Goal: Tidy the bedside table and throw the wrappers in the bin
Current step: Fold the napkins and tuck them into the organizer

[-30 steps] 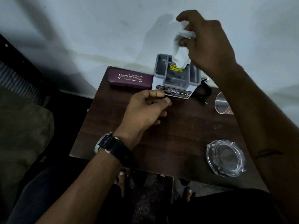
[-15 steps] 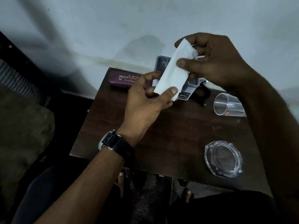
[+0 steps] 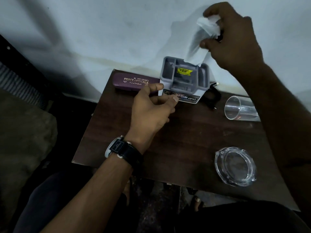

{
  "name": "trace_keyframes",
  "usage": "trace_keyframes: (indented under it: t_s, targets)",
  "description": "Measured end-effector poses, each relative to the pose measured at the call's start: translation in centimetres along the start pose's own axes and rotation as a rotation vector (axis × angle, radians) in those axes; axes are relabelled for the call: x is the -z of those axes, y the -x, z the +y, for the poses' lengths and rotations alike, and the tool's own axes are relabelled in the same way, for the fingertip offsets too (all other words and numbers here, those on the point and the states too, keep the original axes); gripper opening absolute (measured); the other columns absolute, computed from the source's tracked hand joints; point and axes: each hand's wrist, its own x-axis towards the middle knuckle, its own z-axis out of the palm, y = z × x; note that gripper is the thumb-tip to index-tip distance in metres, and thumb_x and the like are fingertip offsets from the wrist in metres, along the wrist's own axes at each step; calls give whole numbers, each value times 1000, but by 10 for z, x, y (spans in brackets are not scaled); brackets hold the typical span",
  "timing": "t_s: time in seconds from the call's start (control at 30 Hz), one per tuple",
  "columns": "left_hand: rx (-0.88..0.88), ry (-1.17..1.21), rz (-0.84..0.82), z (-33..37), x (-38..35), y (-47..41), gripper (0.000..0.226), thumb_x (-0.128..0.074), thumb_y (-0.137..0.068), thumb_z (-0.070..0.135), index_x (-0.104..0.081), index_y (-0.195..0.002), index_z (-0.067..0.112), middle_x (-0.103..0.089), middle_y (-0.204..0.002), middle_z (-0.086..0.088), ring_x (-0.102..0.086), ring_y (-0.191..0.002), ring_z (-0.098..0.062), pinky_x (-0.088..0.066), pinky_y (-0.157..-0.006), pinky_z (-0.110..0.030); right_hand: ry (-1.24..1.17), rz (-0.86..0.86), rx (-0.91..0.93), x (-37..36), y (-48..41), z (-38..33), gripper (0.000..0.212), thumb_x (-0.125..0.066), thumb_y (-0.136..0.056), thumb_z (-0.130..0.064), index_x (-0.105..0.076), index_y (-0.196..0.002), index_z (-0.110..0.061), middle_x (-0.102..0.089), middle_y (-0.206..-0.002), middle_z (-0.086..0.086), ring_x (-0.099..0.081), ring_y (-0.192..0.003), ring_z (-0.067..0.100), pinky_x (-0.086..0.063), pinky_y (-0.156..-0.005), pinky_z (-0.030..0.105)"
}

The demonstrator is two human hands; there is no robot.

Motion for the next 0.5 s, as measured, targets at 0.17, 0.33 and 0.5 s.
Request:
trace_keyframes:
  t_s: [0.17,0.33,0.5]
  targets:
    - [6,-7,-2,1,-1,0,39,-80,-91,18,-57,-122,23,-80,-95,3,-81,-81,-16,-62,-63,-32,96,-63,80,-13,-2,3,46,-71,-86,-10,-55,-128,-14,-67,-114,11,-62,-92,23,-47,-76,30]
    - [6,-24,-13,0,1,-1,39,-81,-90,19,-58,-121,25,-80,-93,5,-81,-81,-15,-62,-63,-32,66,-93,51,-28,1,5,51,-71,-86,-7,-53,-133,-17,-61,-109,-1,-57,-83,19,-45,-70,29]
    - [3,-35,-15,1,1,0,37,-81,-90,20,-58,-119,26,-80,-94,3,-81,-84,-19,-62,-63,-29,13,-94,9,-36,3,4,50,-71,-85,-10,-55,-131,-20,-66,-117,6,-63,-89,21,-53,-76,33]
